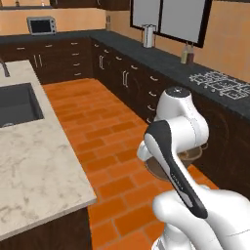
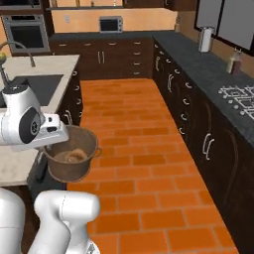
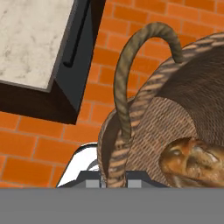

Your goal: Open the cabinet, pick up the bread from the cabinet and place it in the basket. Then move the basket to the dining counter.

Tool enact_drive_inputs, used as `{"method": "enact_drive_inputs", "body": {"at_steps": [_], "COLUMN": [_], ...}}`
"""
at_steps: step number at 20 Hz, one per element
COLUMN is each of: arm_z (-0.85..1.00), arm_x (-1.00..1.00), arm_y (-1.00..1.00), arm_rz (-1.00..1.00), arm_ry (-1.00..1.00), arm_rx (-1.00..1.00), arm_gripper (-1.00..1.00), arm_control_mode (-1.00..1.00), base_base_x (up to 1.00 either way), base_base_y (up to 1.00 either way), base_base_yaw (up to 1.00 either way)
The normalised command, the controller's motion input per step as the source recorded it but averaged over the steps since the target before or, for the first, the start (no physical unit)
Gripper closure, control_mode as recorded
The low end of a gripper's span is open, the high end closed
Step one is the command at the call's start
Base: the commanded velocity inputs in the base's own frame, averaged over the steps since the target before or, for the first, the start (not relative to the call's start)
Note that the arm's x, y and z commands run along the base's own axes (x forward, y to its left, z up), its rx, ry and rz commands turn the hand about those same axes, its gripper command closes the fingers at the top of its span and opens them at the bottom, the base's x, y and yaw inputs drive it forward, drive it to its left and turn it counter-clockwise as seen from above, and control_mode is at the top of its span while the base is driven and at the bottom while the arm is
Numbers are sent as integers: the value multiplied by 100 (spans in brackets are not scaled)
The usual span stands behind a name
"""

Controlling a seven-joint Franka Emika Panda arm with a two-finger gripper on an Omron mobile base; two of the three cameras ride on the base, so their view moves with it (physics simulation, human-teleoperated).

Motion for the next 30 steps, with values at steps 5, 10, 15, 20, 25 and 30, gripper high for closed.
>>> {"method": "enact_drive_inputs", "body": {"at_steps": [5, 10, 15, 20, 25, 30], "arm_z": [0, 0, 0, 0, 0, 0], "arm_x": [0, 0, 0, 0, 0, 0], "arm_y": [0, 0, 0, 0, 0, 0], "arm_rz": [0, 0, 0, 0, 0, 0], "arm_ry": [0, 0, 0, 0, 0, 0], "arm_rx": [0, 0, 0, 0, 0, 0], "arm_gripper": [100, 100, 100, 100, 100, 100], "arm_control_mode": [100, 100, 100, 100, 100, 100], "base_base_x": [-16, 0, 0, 8, 15, 40], "base_base_y": [99, 100, 94, 71, 35, 36], "base_base_yaw": [6, 28, 47, 24, -3, -13]}}
